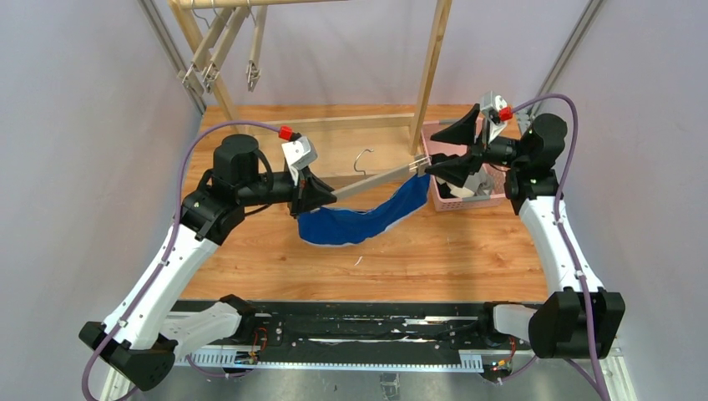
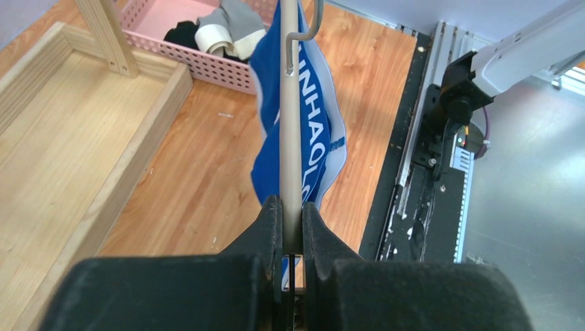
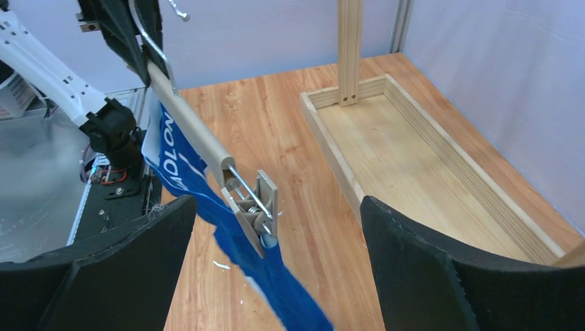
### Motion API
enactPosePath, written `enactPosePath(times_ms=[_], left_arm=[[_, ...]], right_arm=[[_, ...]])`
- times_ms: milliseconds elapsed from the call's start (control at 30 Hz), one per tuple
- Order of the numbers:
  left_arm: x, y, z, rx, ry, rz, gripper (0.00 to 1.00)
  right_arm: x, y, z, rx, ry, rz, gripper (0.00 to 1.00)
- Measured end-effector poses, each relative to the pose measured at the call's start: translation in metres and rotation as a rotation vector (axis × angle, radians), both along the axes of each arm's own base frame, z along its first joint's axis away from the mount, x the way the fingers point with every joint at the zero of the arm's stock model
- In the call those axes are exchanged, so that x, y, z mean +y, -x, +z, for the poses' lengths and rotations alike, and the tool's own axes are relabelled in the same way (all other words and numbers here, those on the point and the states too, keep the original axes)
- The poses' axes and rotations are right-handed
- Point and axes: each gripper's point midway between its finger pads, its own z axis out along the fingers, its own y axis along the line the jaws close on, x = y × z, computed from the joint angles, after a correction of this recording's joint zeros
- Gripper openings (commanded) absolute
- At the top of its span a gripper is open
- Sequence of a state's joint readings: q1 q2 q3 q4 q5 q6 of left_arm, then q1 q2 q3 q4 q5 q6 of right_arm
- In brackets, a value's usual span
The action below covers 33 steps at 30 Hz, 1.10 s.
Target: Remove the underwear clipped to the hanger
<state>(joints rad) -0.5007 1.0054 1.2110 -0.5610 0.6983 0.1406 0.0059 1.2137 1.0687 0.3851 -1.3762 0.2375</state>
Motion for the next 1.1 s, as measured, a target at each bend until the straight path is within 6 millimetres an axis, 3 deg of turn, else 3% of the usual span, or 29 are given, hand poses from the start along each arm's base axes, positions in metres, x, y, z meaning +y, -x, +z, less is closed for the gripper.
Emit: enactPosePath(times_ms=[233, 433, 600, 733, 767, 933, 1000, 1033, 1100], left_arm=[[-0.005, 0.002, 0.008, -0.004, 0.036, -0.024, 0.0], [-0.006, 0.003, 0.011, -0.004, 0.049, -0.033, 0.0], [-0.007, 0.002, 0.006, 0.006, 0.046, -0.031, 0.0], [-0.006, 0.0, 0.001, 0.014, 0.04, -0.019, 0.0], [-0.006, -0.001, 0.0, 0.018, 0.038, -0.016, 0.0], [-0.005, 0.0, -0.003, 0.028, 0.031, -0.014, 0.0], [-0.005, 0.0, -0.004, 0.033, 0.029, -0.013, 0.0], [-0.005, 0.0, -0.004, 0.033, 0.029, -0.012, 0.0], [-0.006, -0.001, -0.003, 0.028, 0.032, -0.011, 0.0]], right_arm=[[0.007, 0.01, 0.0, -0.002, 0.005, 0.055, 0.89], [0.018, 0.014, -0.004, 0.016, 0.005, 0.098, 0.71], [0.028, 0.014, -0.004, 0.028, 0.005, 0.13, 0.48], [0.033, 0.016, -0.004, 0.03, 0.007, 0.155, 0.08], [0.033, 0.016, -0.004, 0.03, 0.007, 0.158, 0.01], [0.033, 0.019, -0.007, 0.029, 0.016, 0.175, 0.02], [0.033, 0.019, -0.009, 0.033, 0.018, 0.176, 0.36], [0.033, 0.019, -0.009, 0.036, 0.018, 0.174, 0.47], [0.033, 0.017, -0.01, 0.036, 0.019, 0.156, 0.58]])
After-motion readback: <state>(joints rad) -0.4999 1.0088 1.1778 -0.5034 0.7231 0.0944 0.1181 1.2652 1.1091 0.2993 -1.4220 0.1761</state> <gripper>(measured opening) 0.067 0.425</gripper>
